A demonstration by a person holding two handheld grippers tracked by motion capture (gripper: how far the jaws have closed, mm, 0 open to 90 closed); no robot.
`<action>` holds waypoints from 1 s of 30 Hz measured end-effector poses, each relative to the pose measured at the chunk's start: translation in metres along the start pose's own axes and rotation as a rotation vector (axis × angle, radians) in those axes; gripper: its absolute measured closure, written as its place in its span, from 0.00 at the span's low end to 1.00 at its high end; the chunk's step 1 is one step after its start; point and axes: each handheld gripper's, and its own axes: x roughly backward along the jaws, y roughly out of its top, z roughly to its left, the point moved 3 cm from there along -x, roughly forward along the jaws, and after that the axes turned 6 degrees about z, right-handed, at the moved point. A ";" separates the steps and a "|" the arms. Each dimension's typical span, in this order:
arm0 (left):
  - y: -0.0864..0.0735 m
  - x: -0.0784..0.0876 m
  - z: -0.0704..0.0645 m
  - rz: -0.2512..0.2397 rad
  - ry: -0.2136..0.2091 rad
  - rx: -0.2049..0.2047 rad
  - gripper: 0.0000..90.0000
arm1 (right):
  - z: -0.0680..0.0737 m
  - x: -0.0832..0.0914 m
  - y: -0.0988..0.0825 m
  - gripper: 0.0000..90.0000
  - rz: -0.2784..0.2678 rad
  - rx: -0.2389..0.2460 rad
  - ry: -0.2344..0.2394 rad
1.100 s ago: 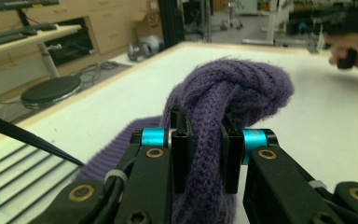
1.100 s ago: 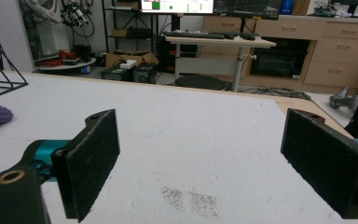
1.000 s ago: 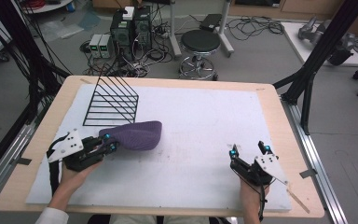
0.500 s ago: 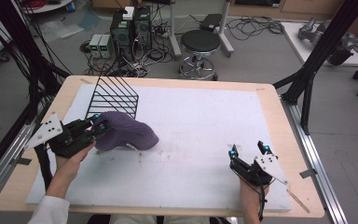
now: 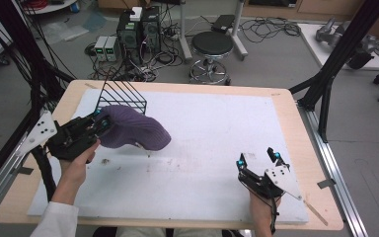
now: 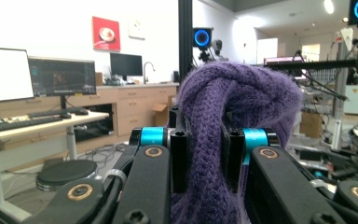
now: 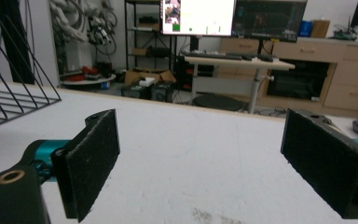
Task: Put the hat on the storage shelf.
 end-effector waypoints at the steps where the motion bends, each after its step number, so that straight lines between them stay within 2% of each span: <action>1: 0.002 -0.001 0.000 -0.019 -0.001 0.005 0.87 | 0.002 0.001 0.001 0.12 -0.014 -0.002 0.006; 8: 0.015 -0.006 -0.002 -0.086 0.020 0.024 0.87 | 0.025 0.001 0.017 0.12 -0.114 0.003 0.093; 12: 0.019 -0.013 -0.003 -0.091 0.020 0.022 0.87 | 0.049 -0.002 0.032 0.12 -0.160 -0.008 0.181; 19: 0.029 -0.022 -0.004 -0.094 0.015 0.006 0.87 | 0.091 -0.024 0.062 0.12 -0.238 0.049 0.305; 23: 0.034 -0.025 -0.002 -0.095 0.022 -0.007 0.87 | 0.108 -0.040 0.073 0.12 -0.235 0.056 0.364; 30: 0.037 -0.027 0.008 -0.108 0.021 0.004 0.87 | 0.136 -0.063 0.090 0.12 -0.200 0.075 0.487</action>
